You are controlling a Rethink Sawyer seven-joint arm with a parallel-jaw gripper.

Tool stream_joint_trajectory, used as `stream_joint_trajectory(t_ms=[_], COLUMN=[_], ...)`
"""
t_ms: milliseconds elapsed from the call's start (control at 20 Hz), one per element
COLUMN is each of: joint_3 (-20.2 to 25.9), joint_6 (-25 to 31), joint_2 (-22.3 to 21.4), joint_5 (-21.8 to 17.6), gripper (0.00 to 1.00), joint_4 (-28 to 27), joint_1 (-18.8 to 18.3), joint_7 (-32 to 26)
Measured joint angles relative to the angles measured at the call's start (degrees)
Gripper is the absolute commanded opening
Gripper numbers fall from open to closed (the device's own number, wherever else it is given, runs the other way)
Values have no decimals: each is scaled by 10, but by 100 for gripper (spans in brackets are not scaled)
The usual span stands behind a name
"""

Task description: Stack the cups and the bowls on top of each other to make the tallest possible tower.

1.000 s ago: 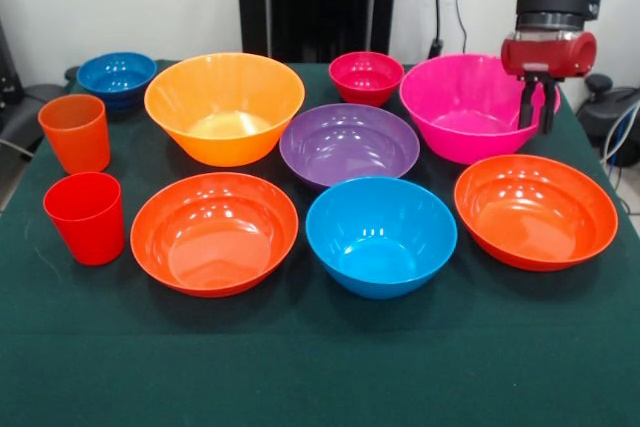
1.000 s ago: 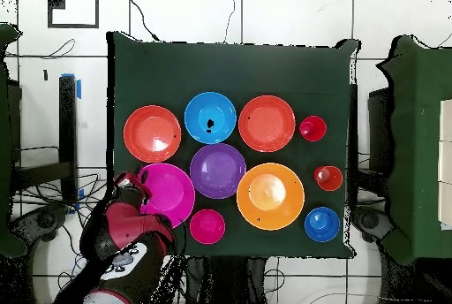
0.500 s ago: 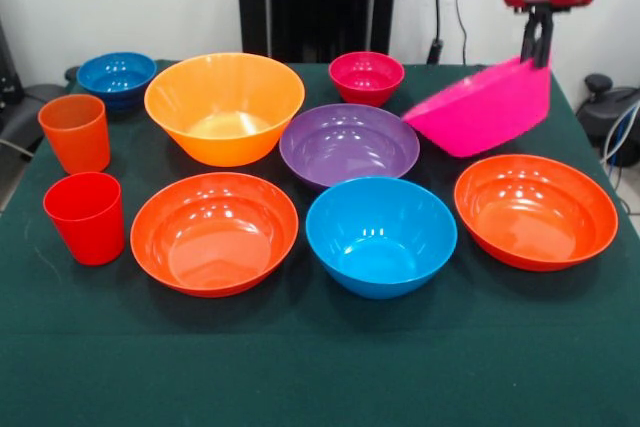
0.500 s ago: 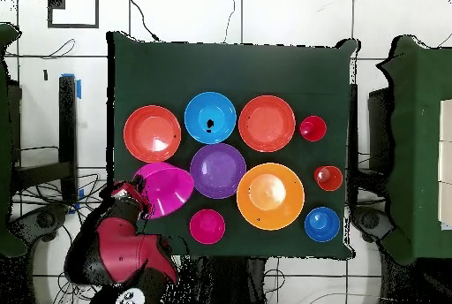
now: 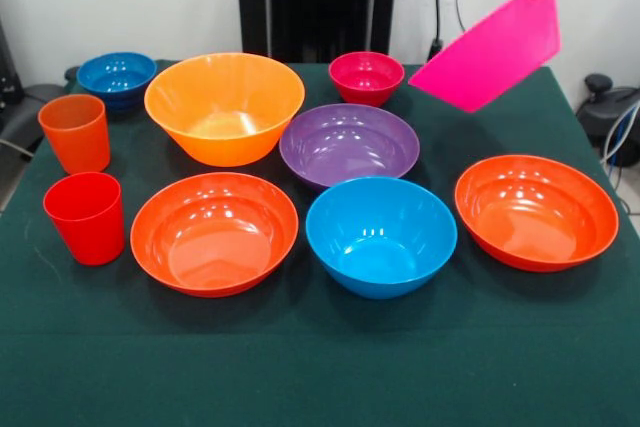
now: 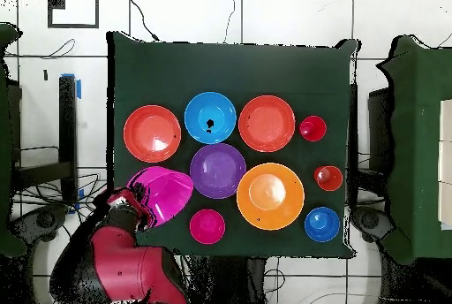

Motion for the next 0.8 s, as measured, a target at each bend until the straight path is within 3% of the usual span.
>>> stream_joint_trajectory(t_ms=[250,300,450,500,600,700,800], joint_3=[80,121,177,237,263,331,365], joint_6=[62,74,82,90,93,100,105], joint_2=[-102,-136,-175,-213,-229,-262,-277], joint_5=[-8,7,42,96,125,200,249], gripper=[0,0,0,0,0,0,0], joint_4=[25,39,58,77,84,98,100], joint_1=[-130,-187,-257,-327,-356,-421,-450], joint_7=[-16,-31,-64,-117,-147,-239,-311])
